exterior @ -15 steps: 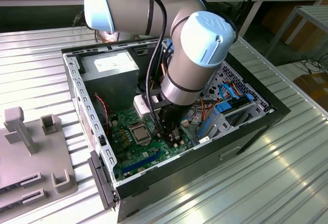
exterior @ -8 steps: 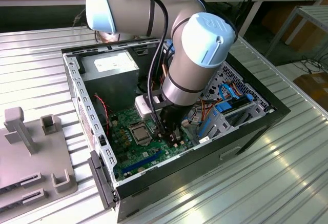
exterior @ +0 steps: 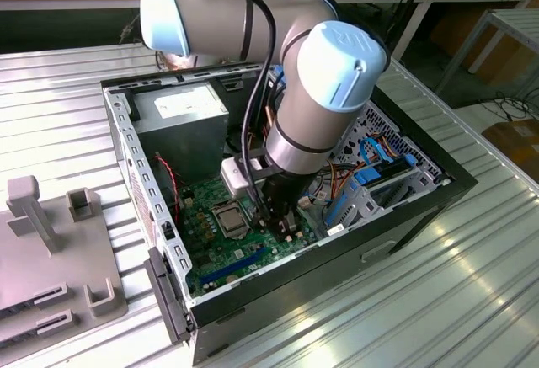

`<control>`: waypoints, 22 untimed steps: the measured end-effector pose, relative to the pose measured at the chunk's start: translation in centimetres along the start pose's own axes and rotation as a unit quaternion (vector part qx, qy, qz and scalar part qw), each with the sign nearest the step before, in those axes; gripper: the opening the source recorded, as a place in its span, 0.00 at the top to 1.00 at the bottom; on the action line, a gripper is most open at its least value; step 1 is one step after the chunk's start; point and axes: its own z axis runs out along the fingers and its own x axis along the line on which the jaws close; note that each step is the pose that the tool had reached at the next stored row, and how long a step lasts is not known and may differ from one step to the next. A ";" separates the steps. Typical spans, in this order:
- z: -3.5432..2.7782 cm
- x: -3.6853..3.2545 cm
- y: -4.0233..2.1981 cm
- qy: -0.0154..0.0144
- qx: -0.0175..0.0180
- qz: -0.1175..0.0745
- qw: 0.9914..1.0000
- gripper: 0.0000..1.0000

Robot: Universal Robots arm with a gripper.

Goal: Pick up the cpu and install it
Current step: 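Install the first cpu locking lever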

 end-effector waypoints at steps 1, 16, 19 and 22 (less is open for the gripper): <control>-0.18 0.00 0.01 0.000 0.000 0.000 1.000 0.89; -0.97 -1.08 2.21 0.000 0.000 0.000 1.000 0.89; -0.96 -1.11 2.35 0.000 0.000 0.000 1.000 0.89; -0.96 -1.12 2.38 0.000 0.000 0.000 1.000 0.89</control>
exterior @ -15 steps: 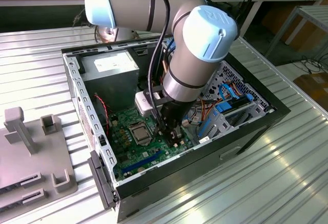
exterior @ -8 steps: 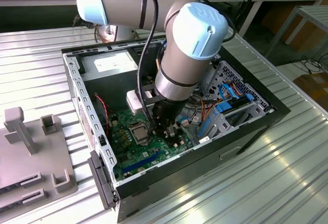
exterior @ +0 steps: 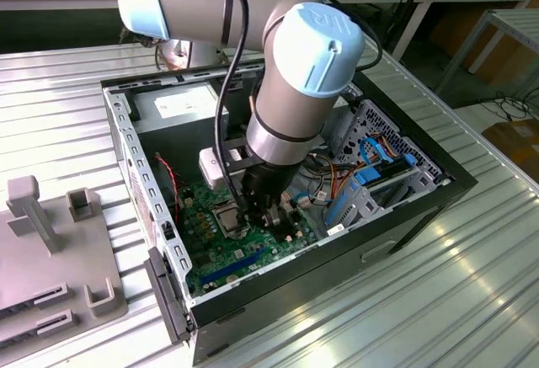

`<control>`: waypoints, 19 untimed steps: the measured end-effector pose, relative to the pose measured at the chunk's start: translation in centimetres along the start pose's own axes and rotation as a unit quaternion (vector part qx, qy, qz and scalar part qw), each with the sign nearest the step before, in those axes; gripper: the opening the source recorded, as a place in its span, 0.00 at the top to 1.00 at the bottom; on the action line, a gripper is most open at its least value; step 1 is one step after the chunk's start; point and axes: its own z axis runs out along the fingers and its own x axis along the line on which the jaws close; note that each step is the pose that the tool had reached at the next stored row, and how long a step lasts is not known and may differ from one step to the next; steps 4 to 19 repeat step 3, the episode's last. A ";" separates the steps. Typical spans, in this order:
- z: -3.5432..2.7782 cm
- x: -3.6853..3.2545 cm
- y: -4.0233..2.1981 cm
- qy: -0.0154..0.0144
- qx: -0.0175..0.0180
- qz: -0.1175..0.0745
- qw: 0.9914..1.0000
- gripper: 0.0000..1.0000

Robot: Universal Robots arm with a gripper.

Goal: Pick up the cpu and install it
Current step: 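Install the first cpu locking lever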

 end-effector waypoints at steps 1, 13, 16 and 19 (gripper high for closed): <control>0.00 0.00 0.02 0.000 0.000 0.000 1.000 0.89; 0.00 0.00 0.03 0.000 0.000 0.000 1.000 0.89; 0.00 0.00 0.03 0.000 0.000 0.000 1.000 0.89; 0.00 0.00 0.03 0.000 0.000 0.000 1.000 0.89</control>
